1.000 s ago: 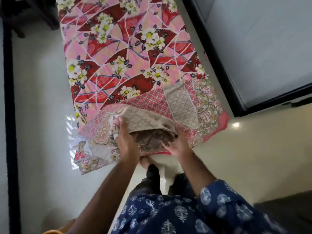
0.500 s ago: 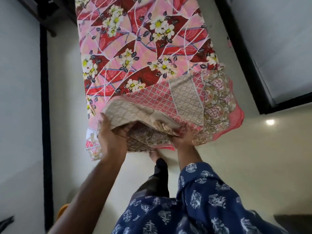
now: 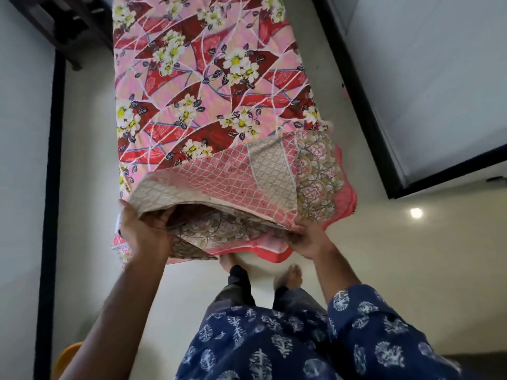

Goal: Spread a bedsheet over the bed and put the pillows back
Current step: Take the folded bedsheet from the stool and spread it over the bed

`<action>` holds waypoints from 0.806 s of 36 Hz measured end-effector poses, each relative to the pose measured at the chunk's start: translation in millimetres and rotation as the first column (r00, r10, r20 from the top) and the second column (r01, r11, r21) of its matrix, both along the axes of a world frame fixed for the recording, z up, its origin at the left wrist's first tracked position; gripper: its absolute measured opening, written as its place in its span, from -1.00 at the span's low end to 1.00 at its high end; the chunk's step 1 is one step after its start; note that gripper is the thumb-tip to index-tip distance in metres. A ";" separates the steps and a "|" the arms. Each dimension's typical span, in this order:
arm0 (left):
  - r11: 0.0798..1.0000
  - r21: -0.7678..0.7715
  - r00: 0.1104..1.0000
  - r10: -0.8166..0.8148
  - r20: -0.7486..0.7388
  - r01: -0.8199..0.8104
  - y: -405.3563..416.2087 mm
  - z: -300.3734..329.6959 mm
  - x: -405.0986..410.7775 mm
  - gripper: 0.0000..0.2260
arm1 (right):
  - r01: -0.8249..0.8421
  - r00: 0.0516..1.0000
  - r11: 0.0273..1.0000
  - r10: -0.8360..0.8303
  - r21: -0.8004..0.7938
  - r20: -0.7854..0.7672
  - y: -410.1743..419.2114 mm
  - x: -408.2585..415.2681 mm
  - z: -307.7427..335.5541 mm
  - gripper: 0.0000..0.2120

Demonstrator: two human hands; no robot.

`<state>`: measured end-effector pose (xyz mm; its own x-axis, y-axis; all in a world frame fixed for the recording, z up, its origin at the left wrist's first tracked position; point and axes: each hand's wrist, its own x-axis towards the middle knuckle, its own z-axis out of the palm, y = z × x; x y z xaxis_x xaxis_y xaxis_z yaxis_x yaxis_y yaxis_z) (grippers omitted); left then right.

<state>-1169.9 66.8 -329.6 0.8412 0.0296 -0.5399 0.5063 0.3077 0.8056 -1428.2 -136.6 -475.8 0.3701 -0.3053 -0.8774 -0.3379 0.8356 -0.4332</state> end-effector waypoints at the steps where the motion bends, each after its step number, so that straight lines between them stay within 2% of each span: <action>1: 1.000 -0.011 1.000 0.014 -0.006 -0.014 -0.2 -0.4 -1.2 -0.39 | 0.021 0.998 1.000 -0.022 -0.019 -0.055 3.9 -1.5 10.0 -0.76; 3: 0.999 -0.036 1.000 0.023 -0.010 -0.024 1.2 -0.3 -2.9 -0.42 | 0.017 0.993 0.995 -0.028 -0.097 -0.117 7.4 -2.5 20.3 -0.90; 4: 0.999 -0.049 1.000 0.019 -0.003 -0.019 2.0 0.1 -3.6 -0.41 | -0.040 0.987 0.978 0.006 -0.203 -0.162 7.8 -1.5 29.8 -0.88; 5: 0.999 -0.048 1.000 0.014 0.008 -0.014 3.5 -0.2 -3.9 -0.39 | -0.156 0.970 0.923 0.075 -0.353 -0.232 8.6 -1.2 38.2 -0.83; 7: 0.999 -0.025 1.000 0.024 0.015 -0.023 7.1 1.9 -4.6 -0.36 | -0.268 0.958 0.791 0.160 -0.550 -0.237 8.8 -4.5 47.4 -0.66; 9: 1.000 0.013 1.000 0.026 0.002 -0.026 10.8 3.9 -5.1 -0.36 | -0.287 0.958 0.743 0.207 -0.604 -0.201 1.9 -7.0 50.7 -0.53; 11: 1.000 0.029 0.999 -0.009 -0.031 0.010 14.5 4.0 -4.6 -0.36 | -0.336 0.942 0.695 0.237 -0.636 -0.238 -11.9 -12.8 55.8 -0.50; 12: 0.999 0.030 0.998 -0.026 -0.054 0.028 15.9 4.7 -5.1 -0.37 | -0.375 0.927 0.634 0.256 -0.676 -0.274 -19.5 -15.2 60.0 -0.49; 15: 0.999 0.034 0.997 -0.025 -0.076 0.028 19.5 4.5 -2.3 -0.44 | -0.508 0.860 0.357 0.259 -0.784 -0.440 -36.8 -17.4 70.9 -0.47; 17: 0.998 0.057 0.998 -0.018 -0.055 0.021 17.6 5.8 0.2 -0.39 | -0.558 0.829 0.257 0.213 -0.789 -0.517 -47.7 -14.9 72.0 -0.55; 18: 0.998 0.058 1.000 0.006 -0.031 -0.004 14.5 10.1 -0.1 -0.41 | -0.567 0.823 0.250 0.187 -0.784 -0.536 -53.8 -12.8 72.3 -0.60; 19: 0.999 0.043 0.999 0.030 -0.014 -0.029 12.0 11.6 1.5 -0.44 | -0.551 0.835 0.276 0.177 -0.787 -0.522 -58.2 -9.8 75.9 -0.67; 20: 0.999 0.030 0.999 0.043 0.004 -0.043 7.7 15.6 2.4 -0.48 | -0.508 0.861 0.349 0.176 -0.788 -0.477 -61.0 -5.3 83.8 -0.72; 22: 0.997 0.022 0.997 0.069 0.026 -0.070 -2.2 23.1 3.4 -0.53 | -0.361 0.931 0.529 0.157 -0.769 -0.329 -64.3 3.9 95.7 -0.74; 23: 0.997 0.024 0.997 0.071 0.028 -0.072 -7.4 26.0 3.7 -0.56 | -0.280 0.958 0.633 0.138 -0.722 -0.250 -64.5 8.2 102.1 -0.69; 24: 0.997 0.020 0.997 0.072 0.026 -0.073 -12.5 29.3 4.0 -0.57 | -0.202 0.977 0.733 0.104 -0.650 -0.186 -65.3 12.8 102.8 -0.56; 26: 0.997 0.023 0.998 0.070 0.001 -0.070 -21.0 31.3 6.5 -0.56 | -0.108 0.990 0.838 0.043 -0.536 -0.132 -66.5 19.1 96.1 -0.25; 28: 0.997 0.007 0.996 0.079 -0.047 -0.079 -23.0 28.6 10.3 -0.50 | -0.040 0.991 0.857 -0.032 -0.514 -0.131 -74.1 24.6 70.7 -0.01; 29: 0.997 0.008 0.993 0.082 -0.084 -0.082 -23.9 29.0 11.6 -0.47 | -0.038 0.989 0.842 -0.045 -0.538 -0.139 -72.2 27.8 77.3 0.03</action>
<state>-1158.4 42.9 -300.6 0.7875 0.0994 -0.6083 0.5453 0.3475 0.7628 -1400.4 -208.8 -398.5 0.2537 -0.7452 -0.6167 -0.4269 0.4858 -0.7627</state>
